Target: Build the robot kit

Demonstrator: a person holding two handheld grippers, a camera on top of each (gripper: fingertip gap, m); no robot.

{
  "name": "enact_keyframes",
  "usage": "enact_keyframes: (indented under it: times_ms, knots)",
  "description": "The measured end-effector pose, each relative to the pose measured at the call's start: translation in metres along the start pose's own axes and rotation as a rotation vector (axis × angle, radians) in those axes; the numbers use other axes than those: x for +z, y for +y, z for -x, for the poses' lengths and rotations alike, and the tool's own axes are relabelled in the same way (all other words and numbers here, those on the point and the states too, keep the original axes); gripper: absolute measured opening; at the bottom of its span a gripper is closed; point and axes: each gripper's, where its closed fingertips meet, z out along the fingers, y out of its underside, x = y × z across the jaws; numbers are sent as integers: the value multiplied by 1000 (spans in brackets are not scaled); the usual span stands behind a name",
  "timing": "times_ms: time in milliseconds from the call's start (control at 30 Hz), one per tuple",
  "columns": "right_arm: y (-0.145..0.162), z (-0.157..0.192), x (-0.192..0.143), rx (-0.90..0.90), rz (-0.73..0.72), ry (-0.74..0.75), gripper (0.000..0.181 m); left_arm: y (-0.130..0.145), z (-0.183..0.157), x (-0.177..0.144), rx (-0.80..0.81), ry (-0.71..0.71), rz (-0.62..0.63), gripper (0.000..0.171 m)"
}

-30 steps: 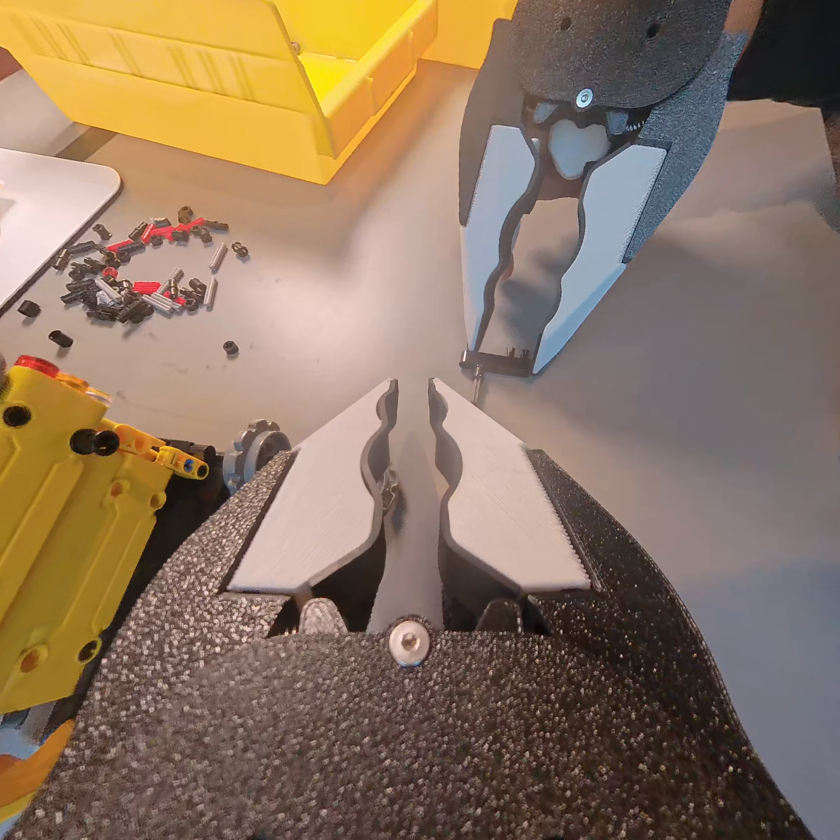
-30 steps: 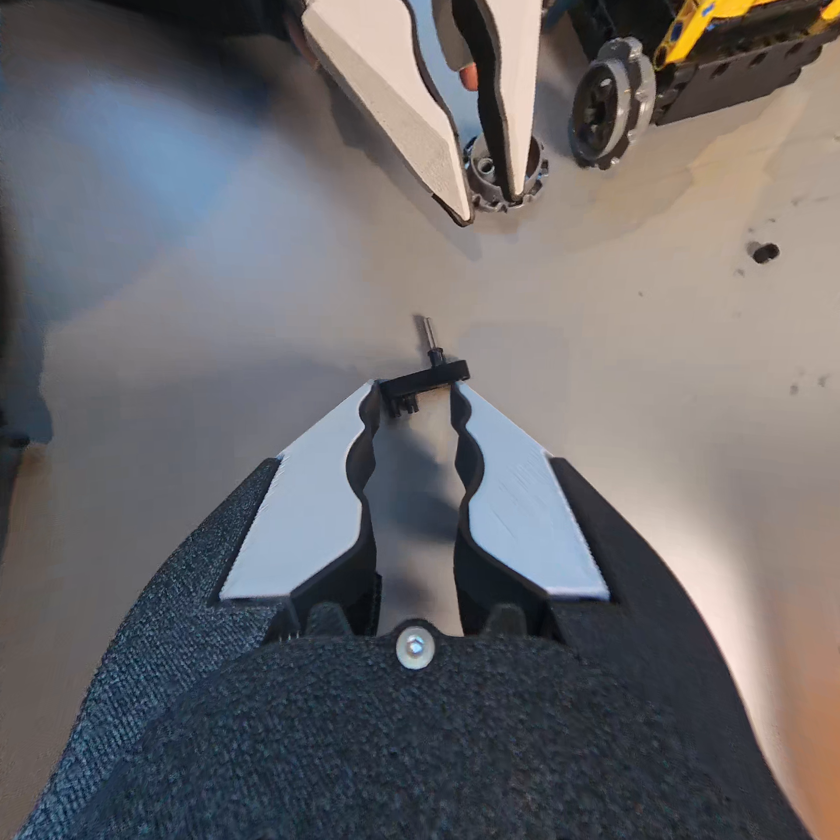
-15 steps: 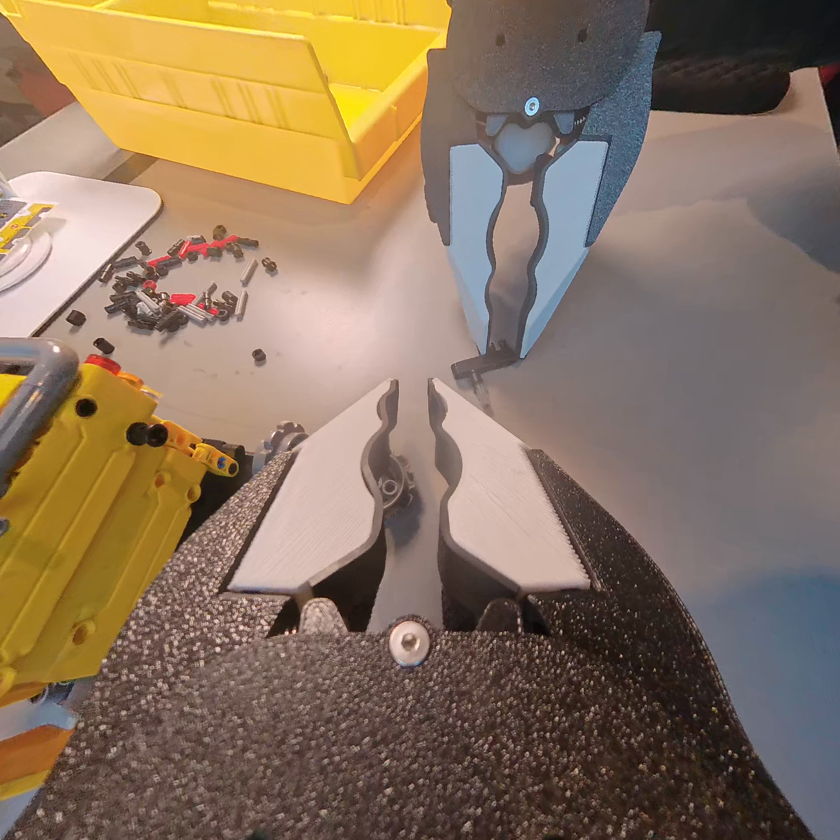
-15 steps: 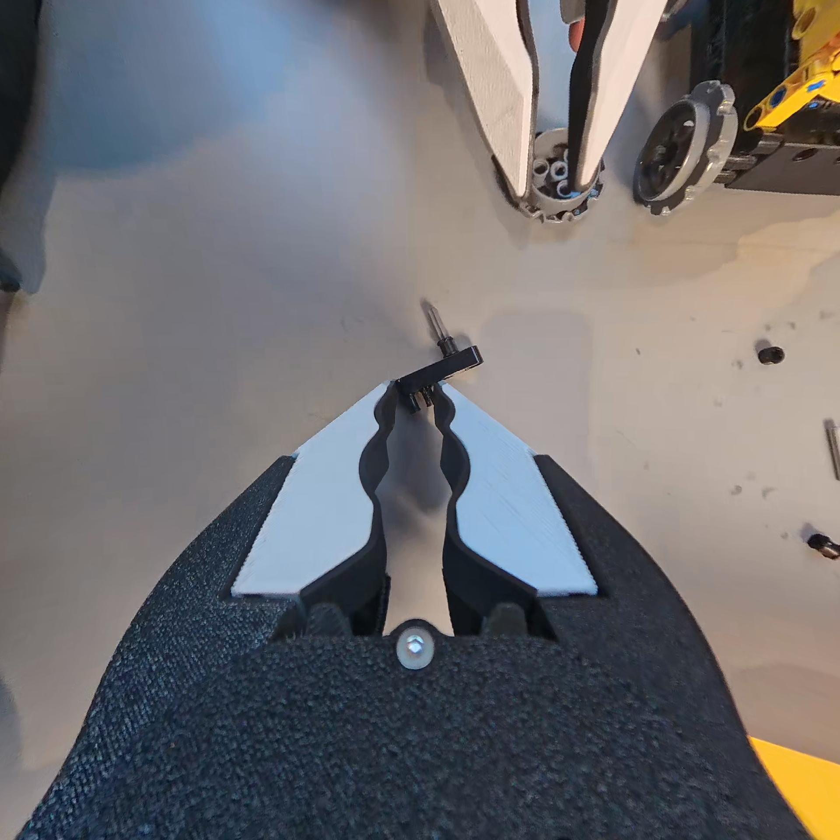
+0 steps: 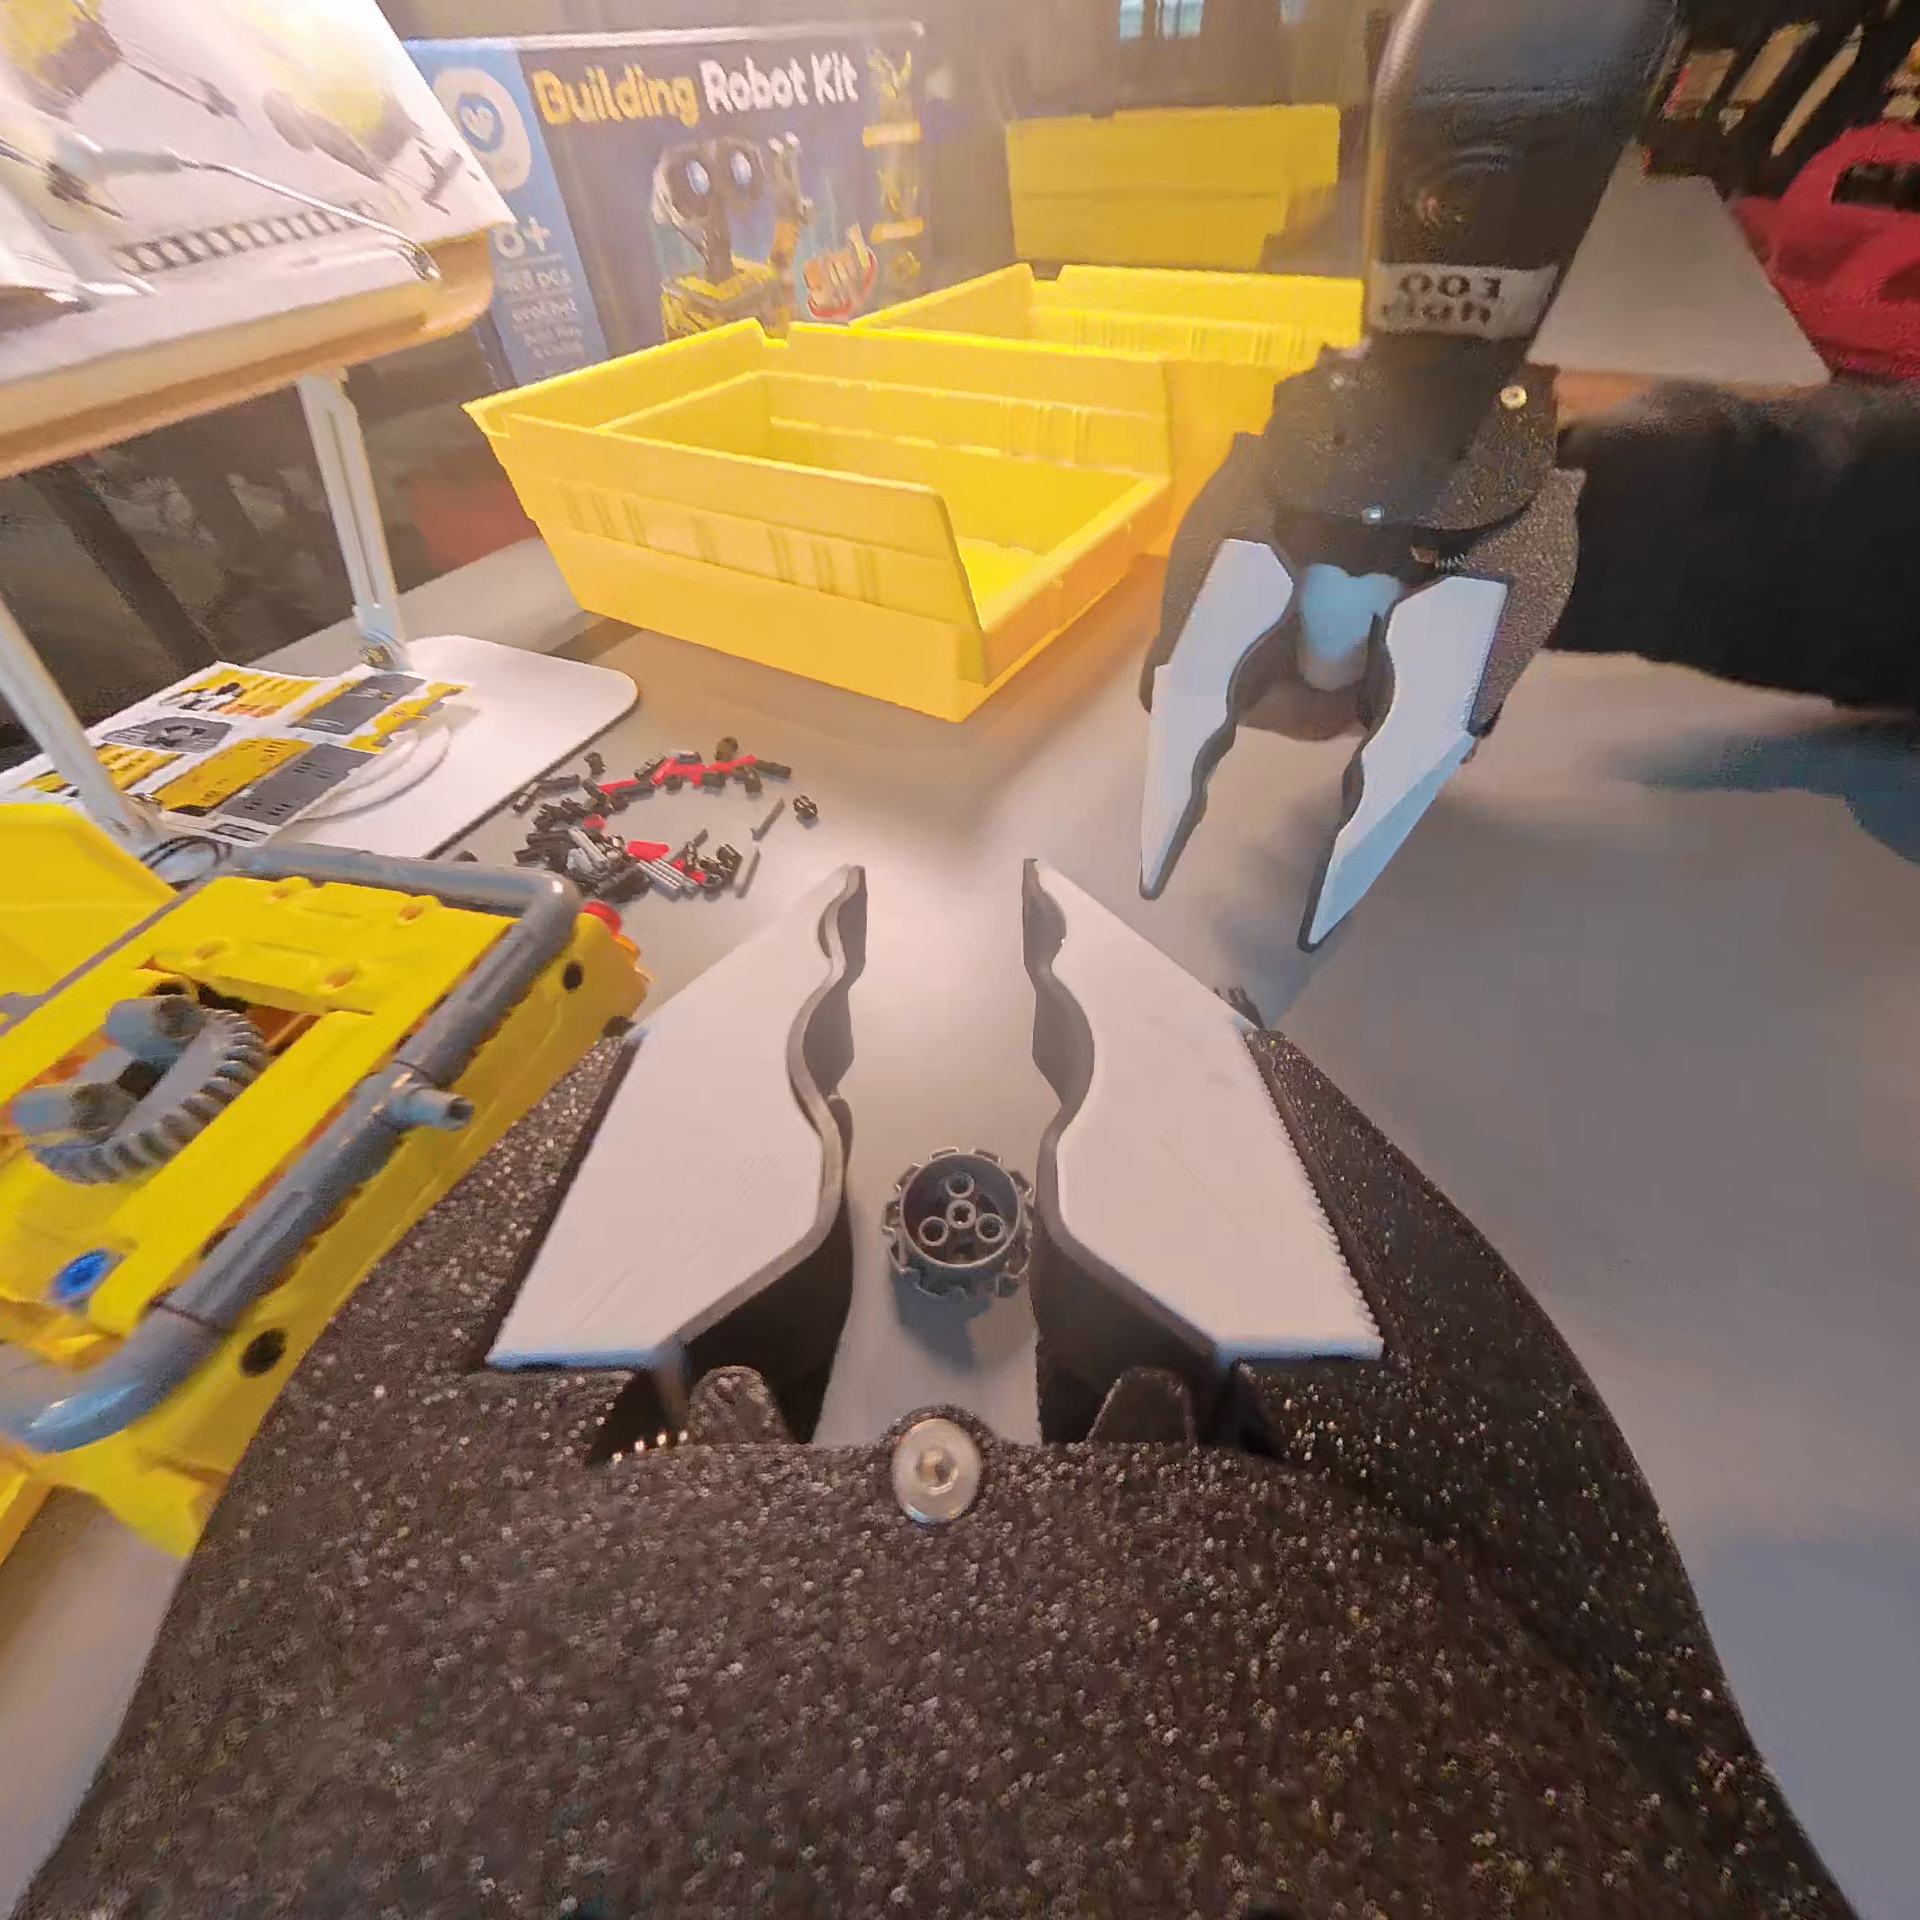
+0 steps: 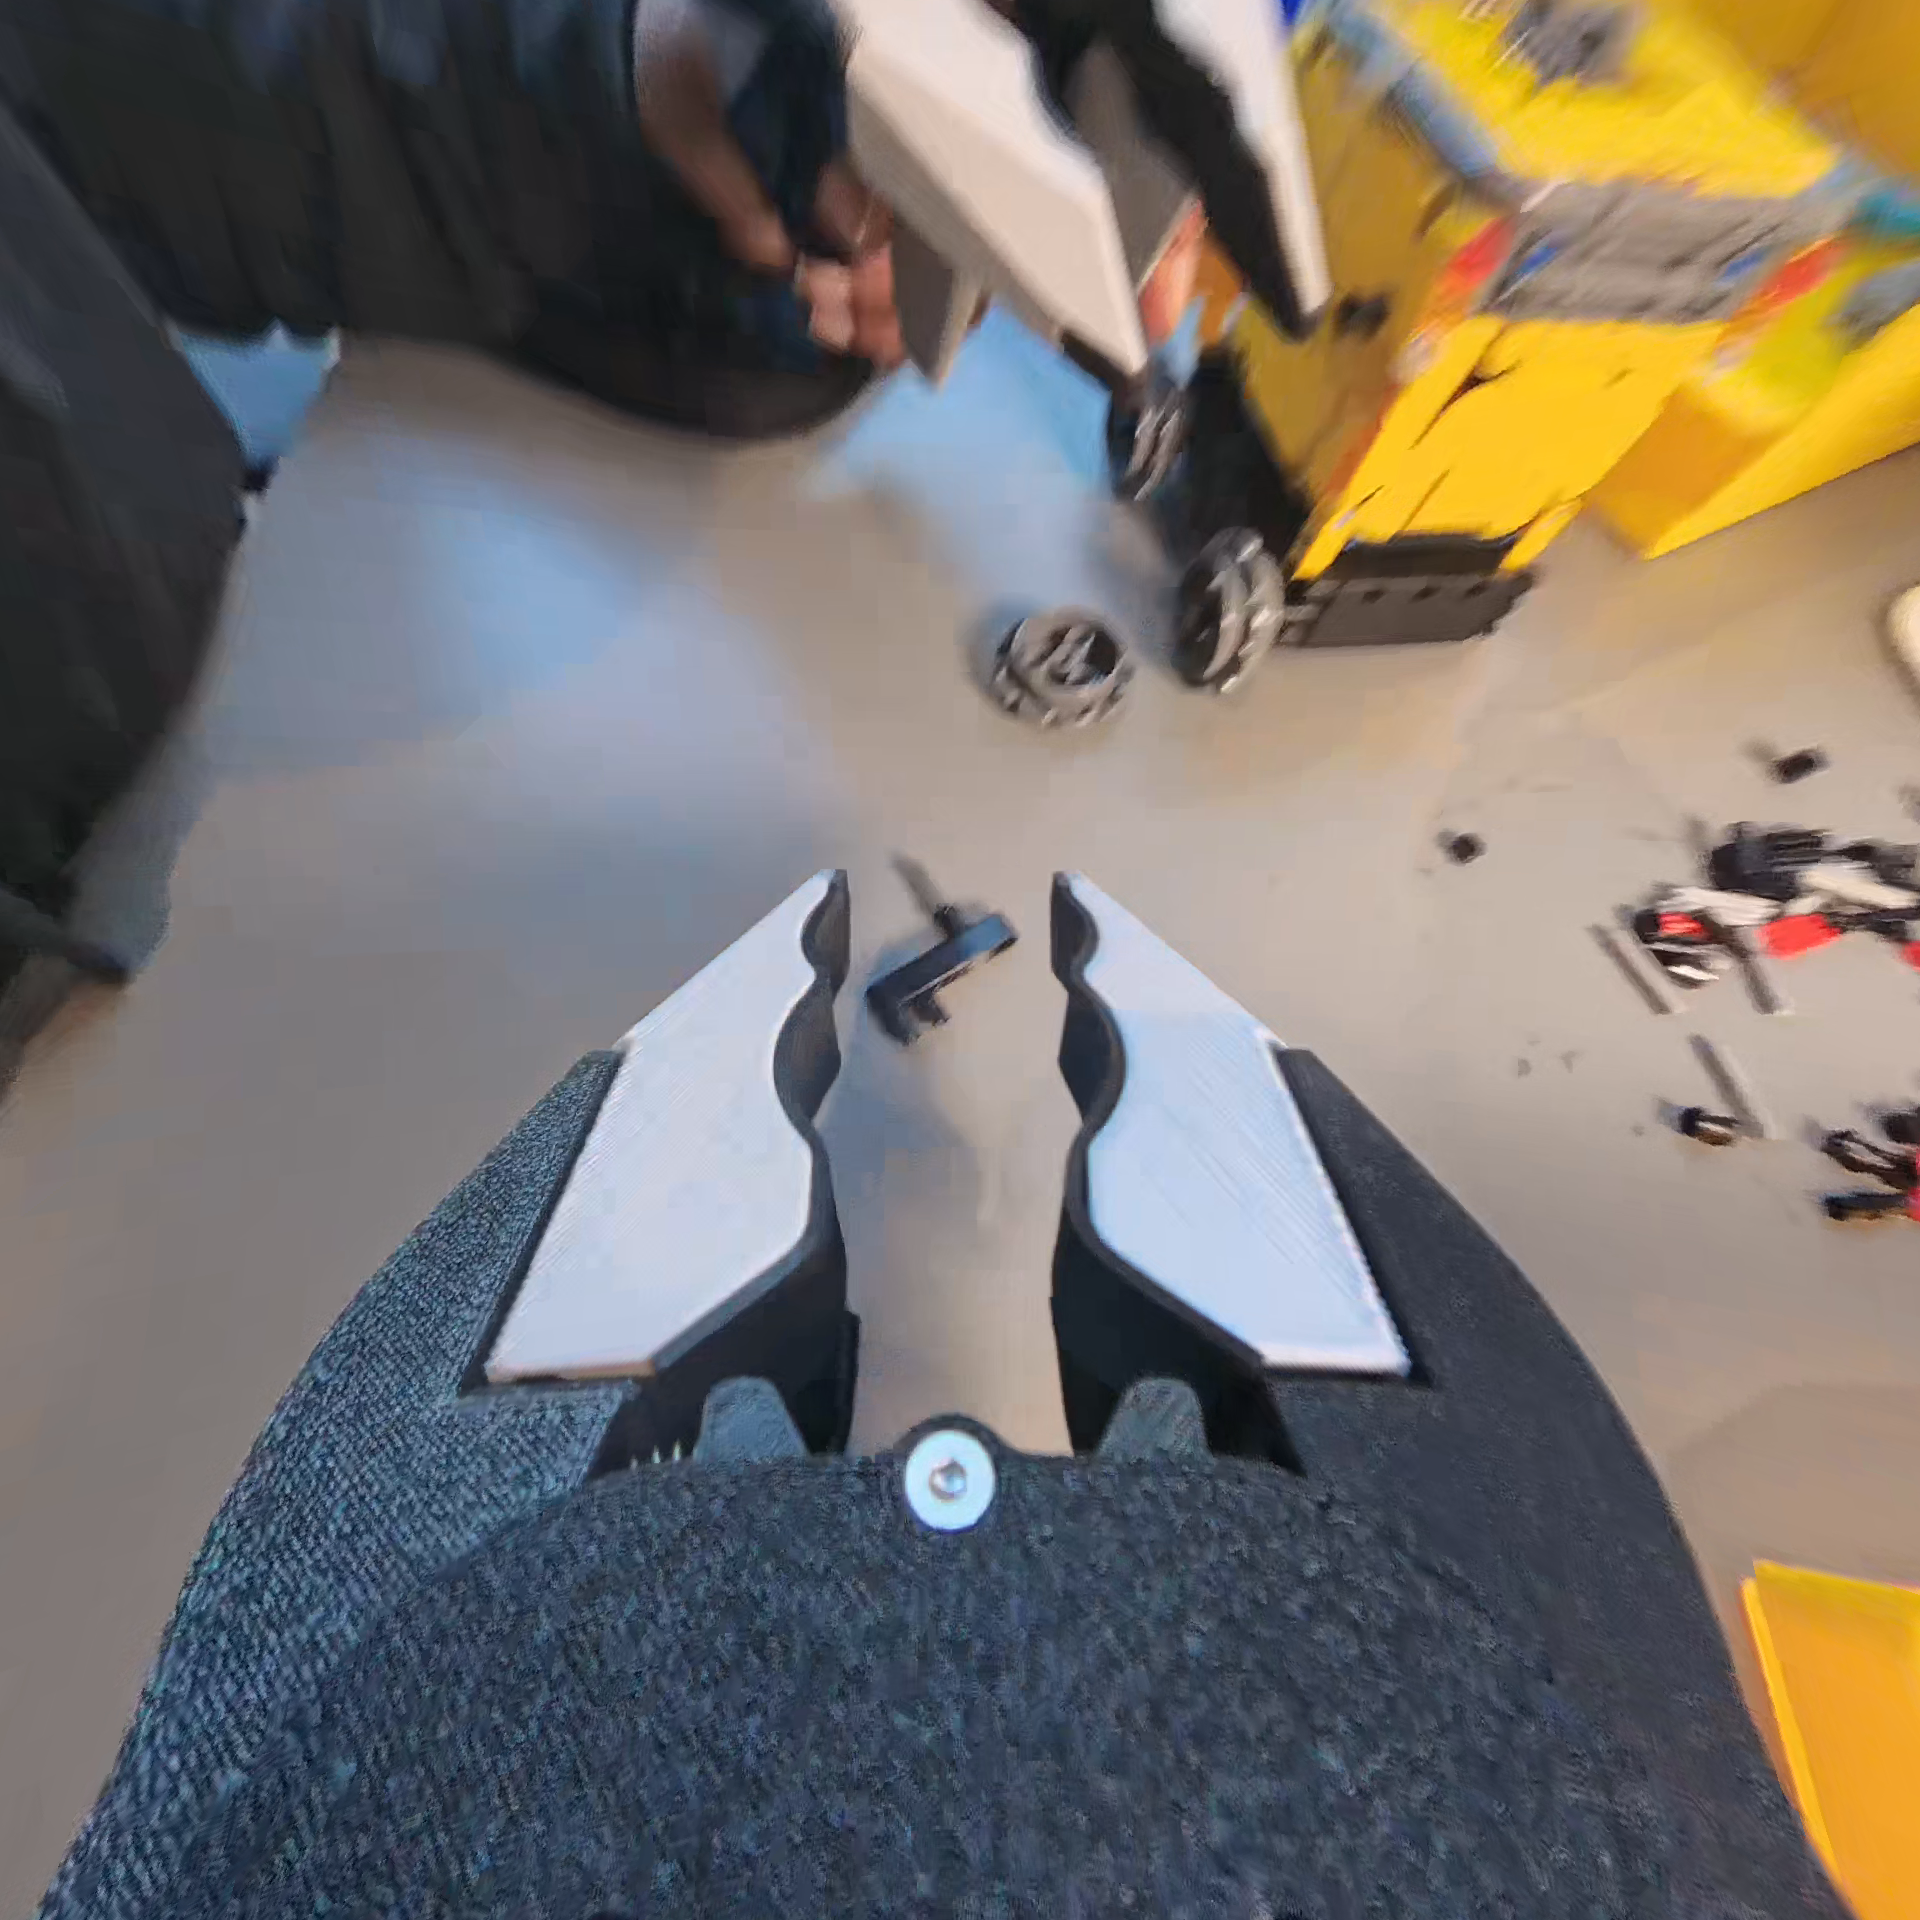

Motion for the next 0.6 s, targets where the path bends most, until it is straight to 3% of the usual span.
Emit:
enact_keyframes:
  times_ms: [167,300,467,600]
  knots:
    - [-38,-27,-32,48,-353,227,55,-19,16,-13,-33,-68,-119,43]
    - [-55,-44,-57,67,-535,374,49,-32,29,-24,-29,-143,-202,51]
    - [-51,-55,-71,59,-586,523,30,-47,48,-43,-26,-242,-304,44]
    - [-44,-60,-66,83,-566,555,27,-49,67,-56,-29,-319,-325,37]
